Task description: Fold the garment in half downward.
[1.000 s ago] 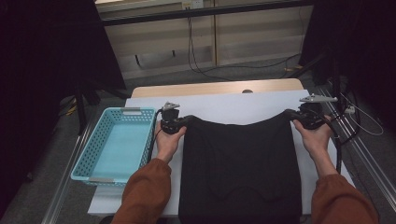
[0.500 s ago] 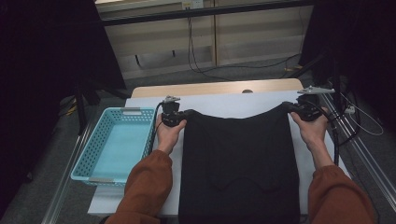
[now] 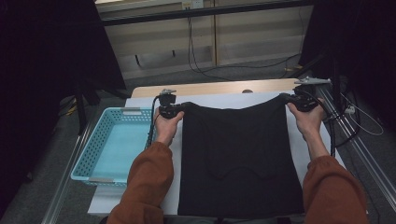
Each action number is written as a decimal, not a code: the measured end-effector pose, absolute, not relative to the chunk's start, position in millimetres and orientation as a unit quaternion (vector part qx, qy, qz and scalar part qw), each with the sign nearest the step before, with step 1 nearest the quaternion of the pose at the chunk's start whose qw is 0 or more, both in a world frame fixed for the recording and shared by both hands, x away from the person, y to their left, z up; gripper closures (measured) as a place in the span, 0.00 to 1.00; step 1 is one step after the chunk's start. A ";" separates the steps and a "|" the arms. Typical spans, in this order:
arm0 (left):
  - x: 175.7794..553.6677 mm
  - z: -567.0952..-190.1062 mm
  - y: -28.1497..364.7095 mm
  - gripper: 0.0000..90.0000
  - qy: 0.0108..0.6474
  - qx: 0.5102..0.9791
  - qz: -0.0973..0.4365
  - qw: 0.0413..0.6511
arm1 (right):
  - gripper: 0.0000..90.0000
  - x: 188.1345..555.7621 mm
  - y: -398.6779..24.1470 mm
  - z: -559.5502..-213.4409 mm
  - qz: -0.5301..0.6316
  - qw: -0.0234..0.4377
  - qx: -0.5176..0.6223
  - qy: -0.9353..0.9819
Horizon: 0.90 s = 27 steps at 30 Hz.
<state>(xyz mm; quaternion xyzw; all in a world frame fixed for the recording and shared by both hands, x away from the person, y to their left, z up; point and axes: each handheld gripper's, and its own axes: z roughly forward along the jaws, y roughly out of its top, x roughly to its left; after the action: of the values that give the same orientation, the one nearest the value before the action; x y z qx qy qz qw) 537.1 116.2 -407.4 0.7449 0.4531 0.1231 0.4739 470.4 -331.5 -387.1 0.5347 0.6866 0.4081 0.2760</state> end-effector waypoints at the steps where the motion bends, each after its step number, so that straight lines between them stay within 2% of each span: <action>1: 538.6 -406.8 116.3 0.95 0.456 0.742 0.122 0.477 | 0.97 471.7 -331.9 -386.9 0.409 0.276 0.535 0.686; 13: 553.1 -394.1 105.3 0.95 0.444 0.743 0.141 0.481 | 0.97 491.1 -330.5 -377.5 0.401 0.285 0.539 0.684; 19: 559.0 -404.0 103.8 0.94 0.453 0.755 0.138 0.455 | 0.95 496.5 -332.8 -385.3 0.399 0.278 0.542 0.686; 21: 560.1 -406.6 104.5 0.87 0.465 0.751 0.139 0.449 | 0.86 497.4 -332.9 -388.5 0.389 0.285 0.547 0.684; 22: 560.7 -407.1 105.0 0.77 0.472 0.747 0.143 0.445 | 0.80 497.5 -333.3 -389.4 0.384 0.292 0.550 0.682; 23: 560.5 -407.2 105.9 0.74 0.472 0.748 0.142 0.444 | 0.74 497.0 -333.9 -389.7 0.384 0.295 0.554 0.677; 24: 559.8 -407.5 105.6 0.74 0.469 0.752 0.143 0.441 | 0.71 496.7 -335.6 -389.8 0.385 0.302 0.559 0.670; 27: 554.8 -406.3 100.5 0.64 0.459 0.760 0.150 0.436 | 0.69 494.4 -340.0 -391.4 0.382 0.304 0.565 0.665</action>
<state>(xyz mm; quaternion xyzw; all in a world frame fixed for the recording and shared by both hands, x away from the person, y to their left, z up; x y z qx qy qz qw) 554.8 100.5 -406.3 0.7597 0.4588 0.1497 0.4359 494.4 -340.0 -391.4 0.5646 0.6654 0.3820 0.3042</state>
